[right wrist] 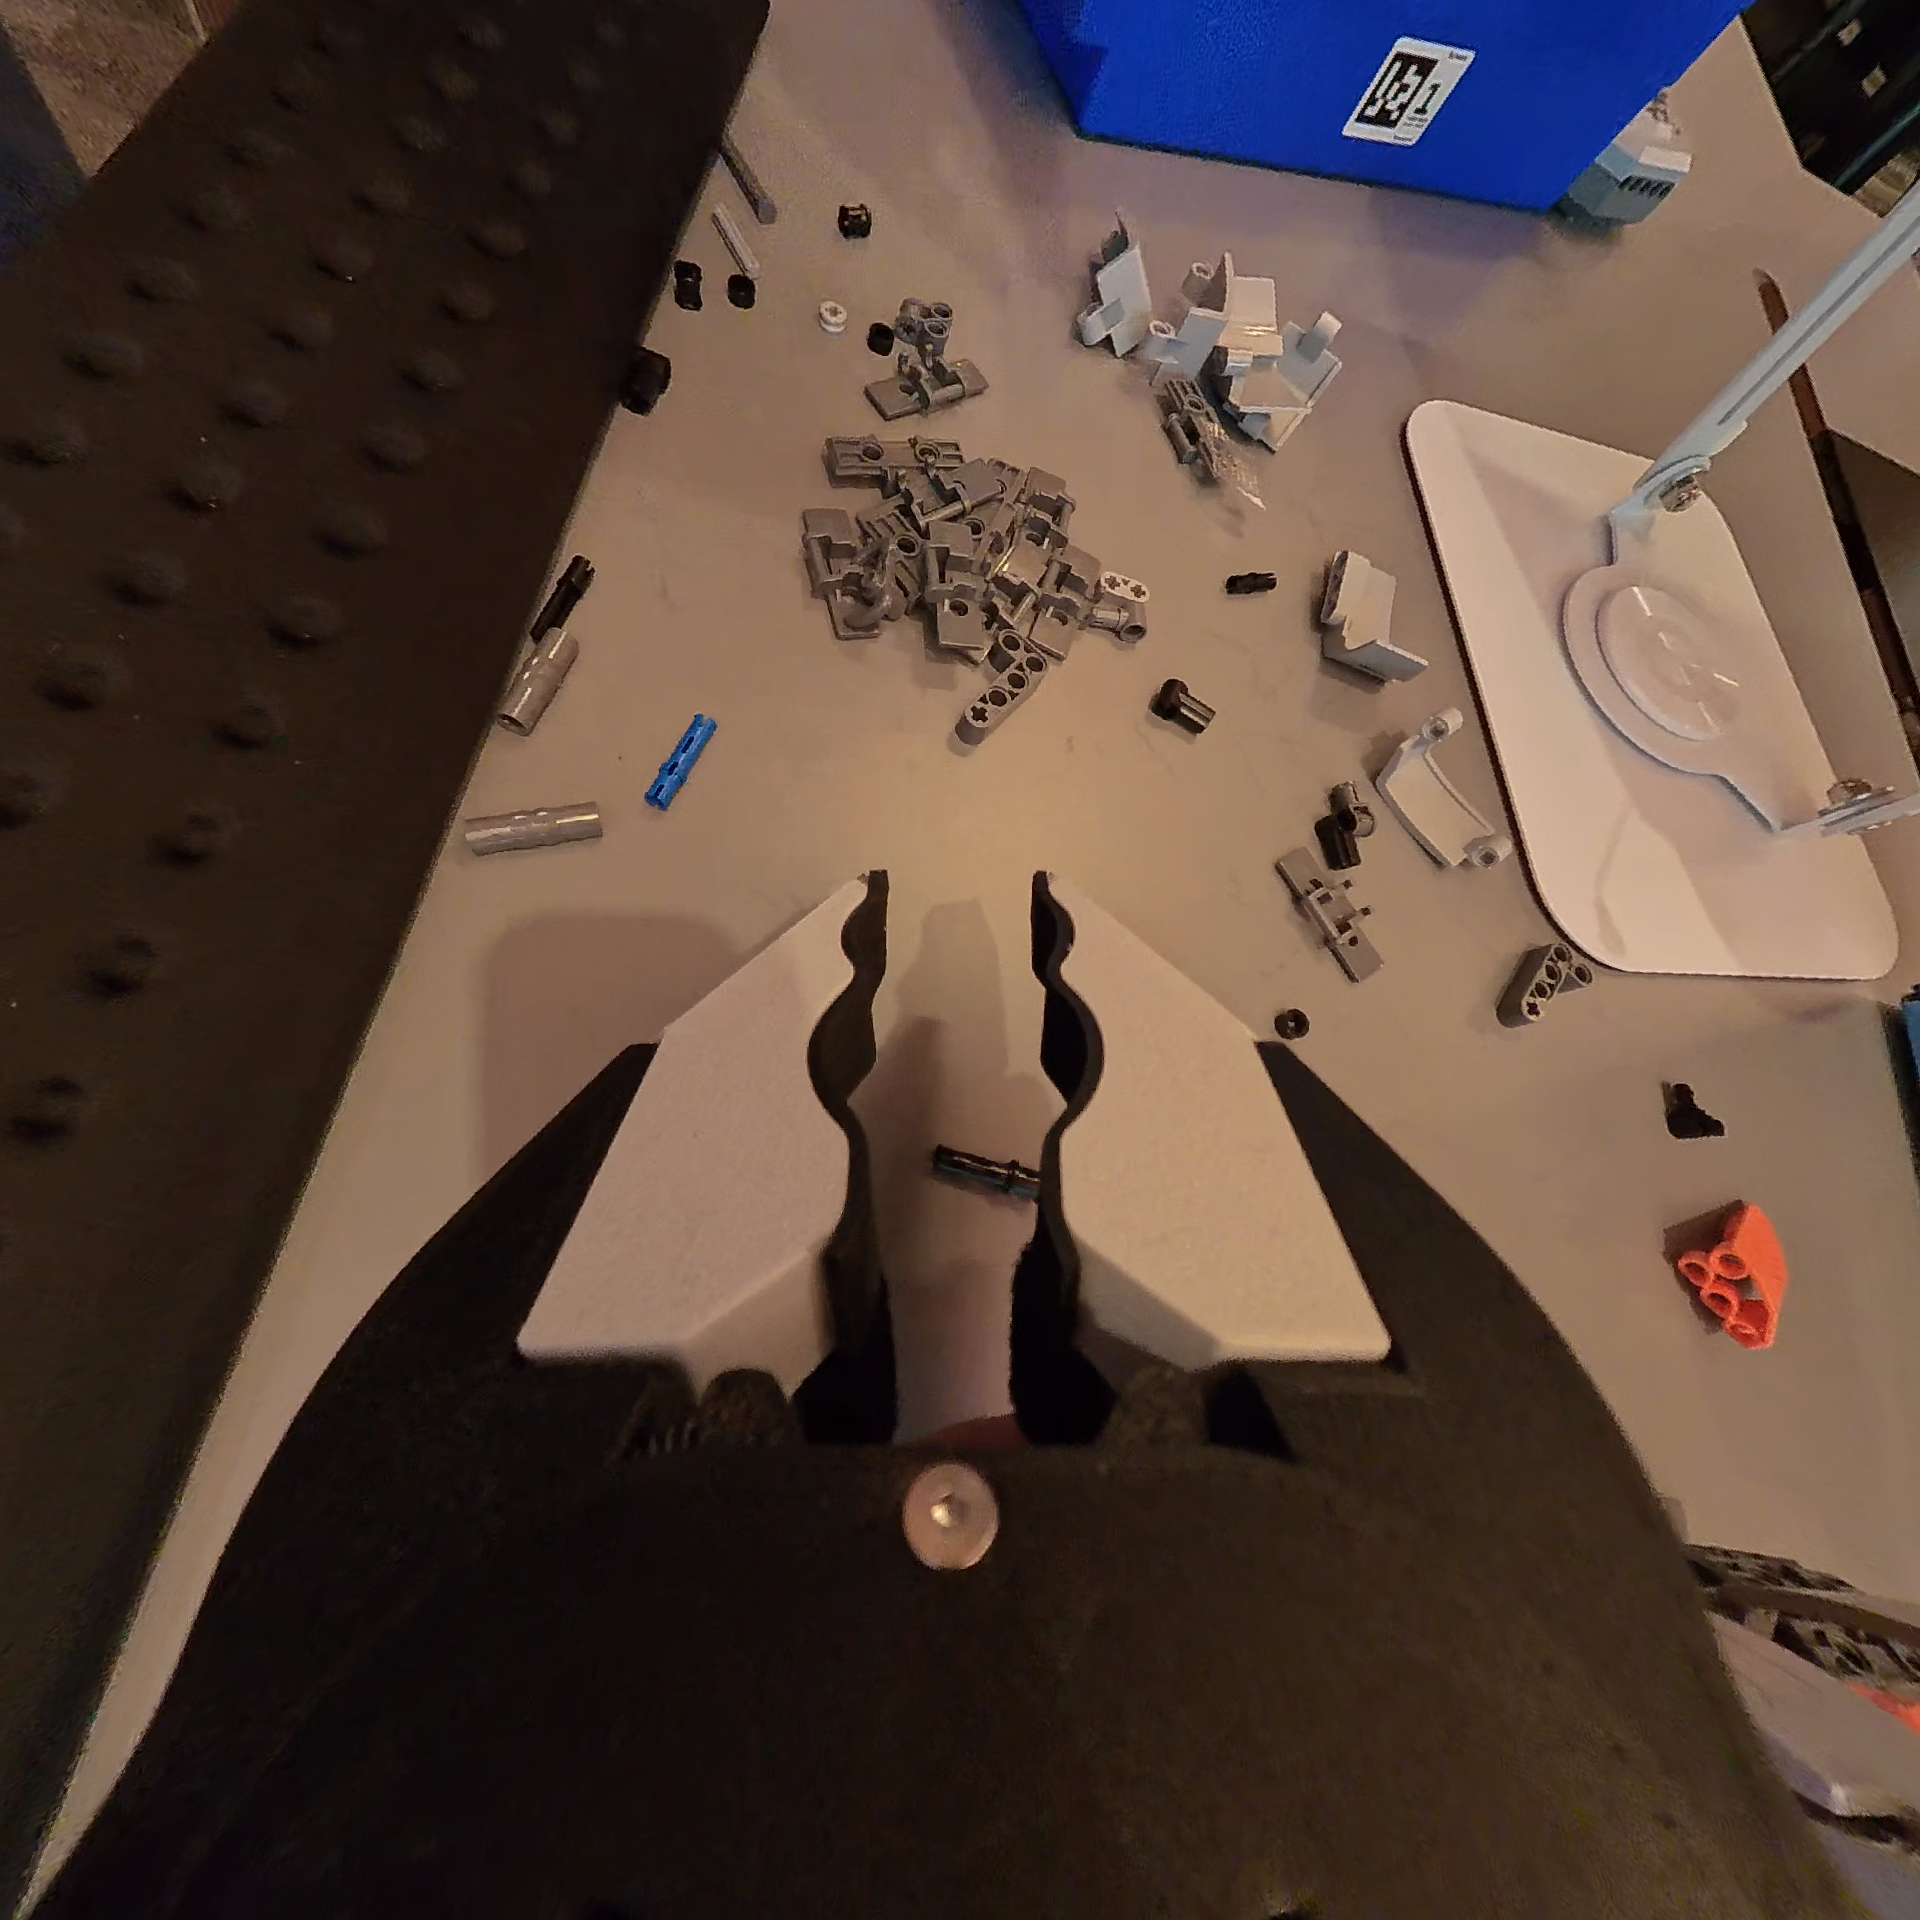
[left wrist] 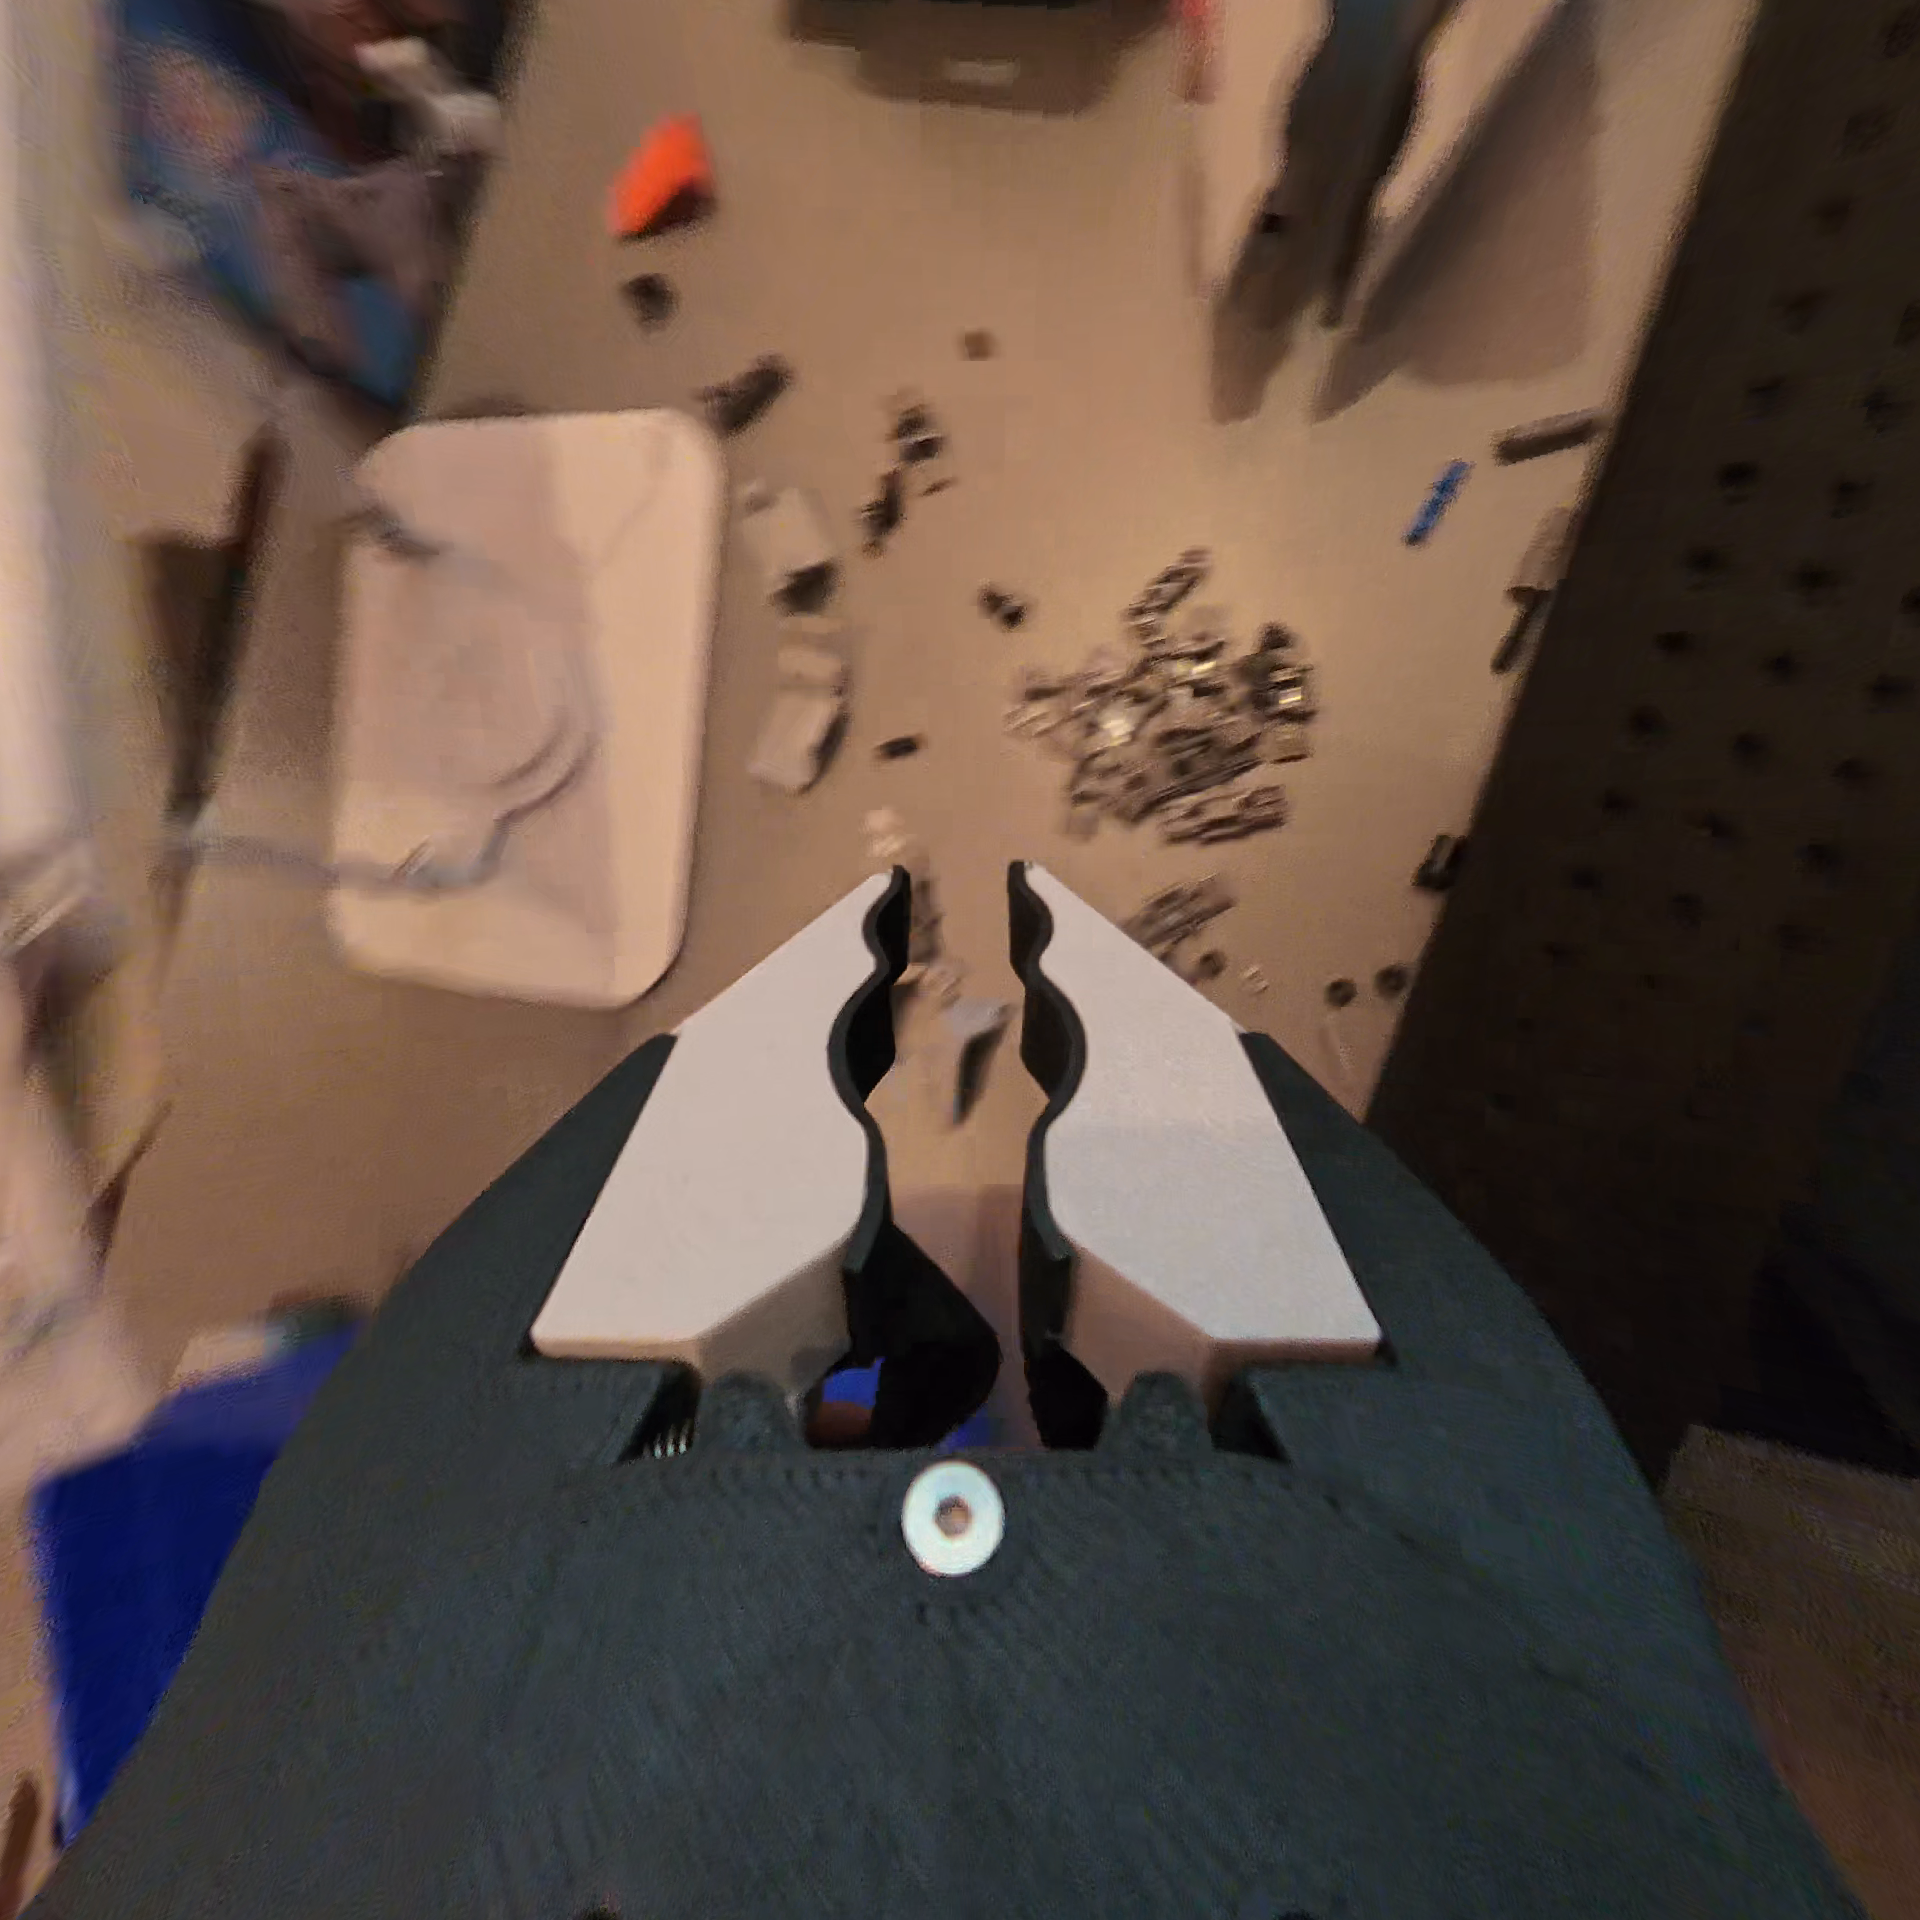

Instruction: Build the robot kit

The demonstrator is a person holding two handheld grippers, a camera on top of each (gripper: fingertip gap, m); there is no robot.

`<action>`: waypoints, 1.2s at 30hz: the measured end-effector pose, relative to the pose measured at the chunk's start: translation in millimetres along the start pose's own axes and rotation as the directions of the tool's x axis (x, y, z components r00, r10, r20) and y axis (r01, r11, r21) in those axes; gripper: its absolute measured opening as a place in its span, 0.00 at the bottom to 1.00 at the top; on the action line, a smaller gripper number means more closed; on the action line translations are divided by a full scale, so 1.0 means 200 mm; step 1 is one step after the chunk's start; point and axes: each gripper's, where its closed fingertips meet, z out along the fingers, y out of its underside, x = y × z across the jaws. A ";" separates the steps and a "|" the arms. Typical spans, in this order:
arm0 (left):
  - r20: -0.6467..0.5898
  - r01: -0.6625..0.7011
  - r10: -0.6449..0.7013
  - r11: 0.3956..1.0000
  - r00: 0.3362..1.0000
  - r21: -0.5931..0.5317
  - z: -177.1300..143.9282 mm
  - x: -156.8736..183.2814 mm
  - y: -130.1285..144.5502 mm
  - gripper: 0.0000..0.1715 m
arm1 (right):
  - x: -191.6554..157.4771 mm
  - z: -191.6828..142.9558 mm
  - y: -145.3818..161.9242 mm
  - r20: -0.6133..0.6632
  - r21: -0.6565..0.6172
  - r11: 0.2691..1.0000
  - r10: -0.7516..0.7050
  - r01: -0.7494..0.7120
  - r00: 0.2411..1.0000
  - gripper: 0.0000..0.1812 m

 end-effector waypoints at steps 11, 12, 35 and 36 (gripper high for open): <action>0.273 0.427 -0.358 0.866 0.893 -0.259 -0.37 -0.66 0.98 0.09 | 0.00 0.03 0.05 0.010 -0.028 0.999 0.021 -0.021 1.000 0.14; 0.236 0.429 -0.369 0.851 0.899 -0.304 -0.34 -0.64 1.04 0.09 | 0.00 0.03 0.05 0.010 -0.029 0.999 0.023 -0.023 1.000 0.14; 0.218 0.401 -0.337 0.742 0.916 -0.537 -0.07 -0.58 1.40 0.04 | 0.00 0.03 0.05 0.014 -0.026 0.999 0.020 -0.020 1.000 0.14; 0.228 0.406 -0.336 0.757 0.914 -0.513 -0.09 -0.59 1.36 0.04 | 0.00 0.03 0.05 0.013 -0.027 0.999 0.020 -0.020 1.000 0.14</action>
